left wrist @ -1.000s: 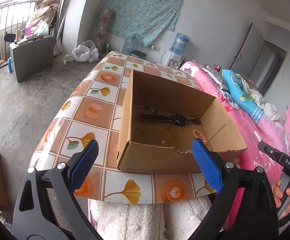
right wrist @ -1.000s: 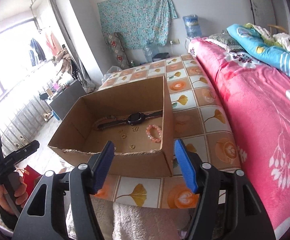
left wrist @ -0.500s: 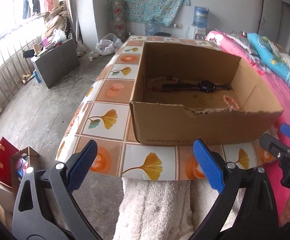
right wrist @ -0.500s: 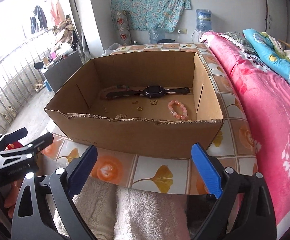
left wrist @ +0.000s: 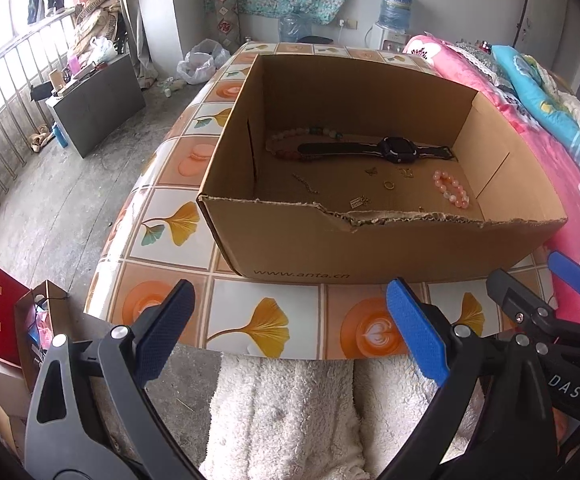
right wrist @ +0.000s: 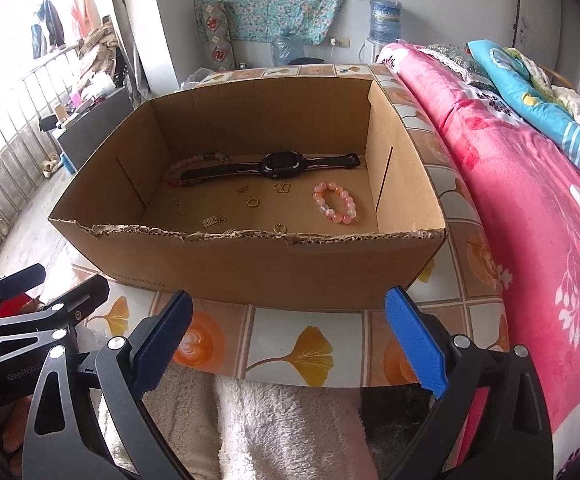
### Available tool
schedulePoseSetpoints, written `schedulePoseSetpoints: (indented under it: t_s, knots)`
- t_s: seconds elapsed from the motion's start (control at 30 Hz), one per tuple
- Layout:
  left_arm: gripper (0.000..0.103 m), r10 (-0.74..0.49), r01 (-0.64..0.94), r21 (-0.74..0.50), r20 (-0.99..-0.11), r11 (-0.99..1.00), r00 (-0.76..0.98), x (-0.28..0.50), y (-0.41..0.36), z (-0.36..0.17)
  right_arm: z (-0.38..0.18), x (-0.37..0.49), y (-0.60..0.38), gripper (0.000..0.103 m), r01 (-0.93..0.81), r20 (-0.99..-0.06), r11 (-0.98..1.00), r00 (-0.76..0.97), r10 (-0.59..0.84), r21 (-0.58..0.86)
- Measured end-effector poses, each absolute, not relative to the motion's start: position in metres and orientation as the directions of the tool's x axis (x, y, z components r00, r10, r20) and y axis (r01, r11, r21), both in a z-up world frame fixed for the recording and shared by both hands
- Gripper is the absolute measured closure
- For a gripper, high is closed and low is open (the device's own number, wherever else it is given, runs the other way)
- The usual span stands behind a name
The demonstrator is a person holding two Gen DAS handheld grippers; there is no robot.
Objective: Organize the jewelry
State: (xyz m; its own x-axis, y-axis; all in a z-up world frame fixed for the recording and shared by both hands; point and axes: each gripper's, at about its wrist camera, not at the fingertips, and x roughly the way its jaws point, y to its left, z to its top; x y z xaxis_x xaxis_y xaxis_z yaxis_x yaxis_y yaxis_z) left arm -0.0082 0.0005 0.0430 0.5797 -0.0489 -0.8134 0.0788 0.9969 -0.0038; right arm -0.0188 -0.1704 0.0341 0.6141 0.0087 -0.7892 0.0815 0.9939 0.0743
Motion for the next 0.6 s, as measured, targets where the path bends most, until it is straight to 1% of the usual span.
schedulePoseSetpoints:
  t_s: [0.6]
  knots:
    - [0.010, -0.026, 0.070, 0.015, -0.838, 0.997, 0.545, 0.0007, -0.0077, 0.0397, 0.0312, -0.0126, -0.1743, 0.009, 0.102, -0.808, 0.992, 0.589, 0.003, 0.079]
